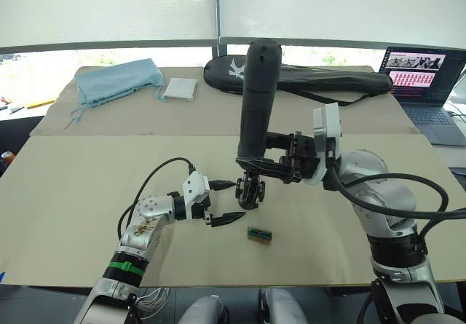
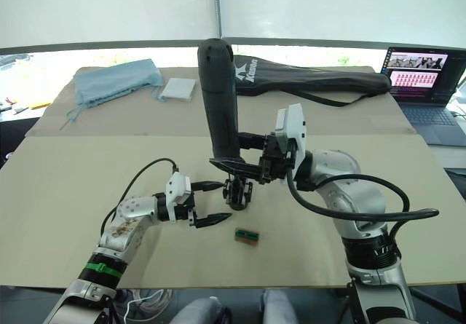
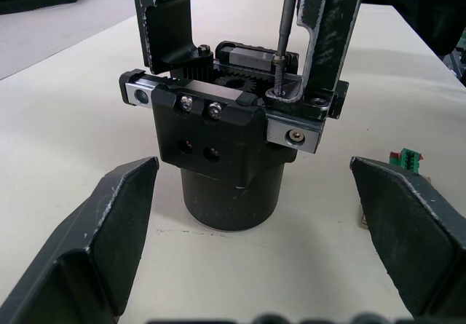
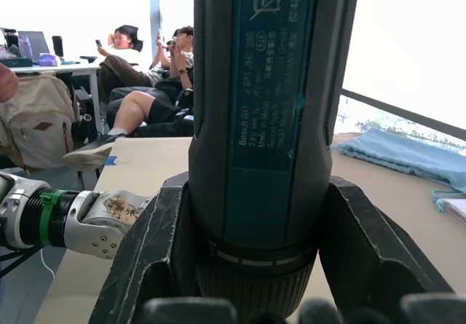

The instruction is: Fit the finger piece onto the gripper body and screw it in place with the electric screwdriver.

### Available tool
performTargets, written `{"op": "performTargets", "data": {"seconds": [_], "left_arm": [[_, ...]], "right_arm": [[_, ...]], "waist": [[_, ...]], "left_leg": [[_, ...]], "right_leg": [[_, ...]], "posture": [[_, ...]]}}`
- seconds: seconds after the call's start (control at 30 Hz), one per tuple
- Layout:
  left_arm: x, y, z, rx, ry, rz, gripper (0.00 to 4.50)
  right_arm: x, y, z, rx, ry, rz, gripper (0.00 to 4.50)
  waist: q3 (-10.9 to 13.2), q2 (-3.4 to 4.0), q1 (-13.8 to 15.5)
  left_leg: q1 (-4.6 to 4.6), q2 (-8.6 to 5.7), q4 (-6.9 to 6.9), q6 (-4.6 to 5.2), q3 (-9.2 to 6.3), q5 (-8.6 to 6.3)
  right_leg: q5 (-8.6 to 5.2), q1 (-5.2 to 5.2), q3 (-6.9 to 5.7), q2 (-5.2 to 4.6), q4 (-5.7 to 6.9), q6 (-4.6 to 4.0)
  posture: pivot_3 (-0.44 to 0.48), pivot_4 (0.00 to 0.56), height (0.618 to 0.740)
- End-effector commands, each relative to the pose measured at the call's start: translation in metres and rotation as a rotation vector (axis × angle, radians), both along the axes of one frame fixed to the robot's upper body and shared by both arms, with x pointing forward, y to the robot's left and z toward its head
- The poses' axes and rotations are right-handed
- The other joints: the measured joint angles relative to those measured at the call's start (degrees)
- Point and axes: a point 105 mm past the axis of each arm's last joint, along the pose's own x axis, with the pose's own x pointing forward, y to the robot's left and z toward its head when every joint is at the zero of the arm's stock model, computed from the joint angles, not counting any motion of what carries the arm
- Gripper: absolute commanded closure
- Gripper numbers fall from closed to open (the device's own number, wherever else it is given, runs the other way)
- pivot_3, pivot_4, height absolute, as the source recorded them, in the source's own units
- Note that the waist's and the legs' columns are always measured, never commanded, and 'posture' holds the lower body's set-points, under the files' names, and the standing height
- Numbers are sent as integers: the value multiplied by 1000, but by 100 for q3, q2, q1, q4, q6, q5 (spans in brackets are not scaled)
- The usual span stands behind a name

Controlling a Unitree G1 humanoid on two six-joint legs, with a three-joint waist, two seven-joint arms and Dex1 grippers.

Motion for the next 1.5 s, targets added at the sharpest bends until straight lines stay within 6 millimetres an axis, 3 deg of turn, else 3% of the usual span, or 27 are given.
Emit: {"op": "performTargets", "data": {"seconds": [0.03,1.5], "left_arm": [[-1,-2,7,-17,-33,-13,0],[5,-12,-3,-5,-16,5,0]], "right_arm": [[-6,-3,10,17,-52,7,2579],[-5,1,11,16,-50,12,2579]], "waist": [[0,0,0],[0,0,6]], "left_leg": [[0,0,0,0,0,0],[0,0,1,0,0,0]], "right_leg": [[0,0,0,0,0,0],[0,0,0,0,0,0]], "posture": [[0,150,740],[0,150,740]]}}
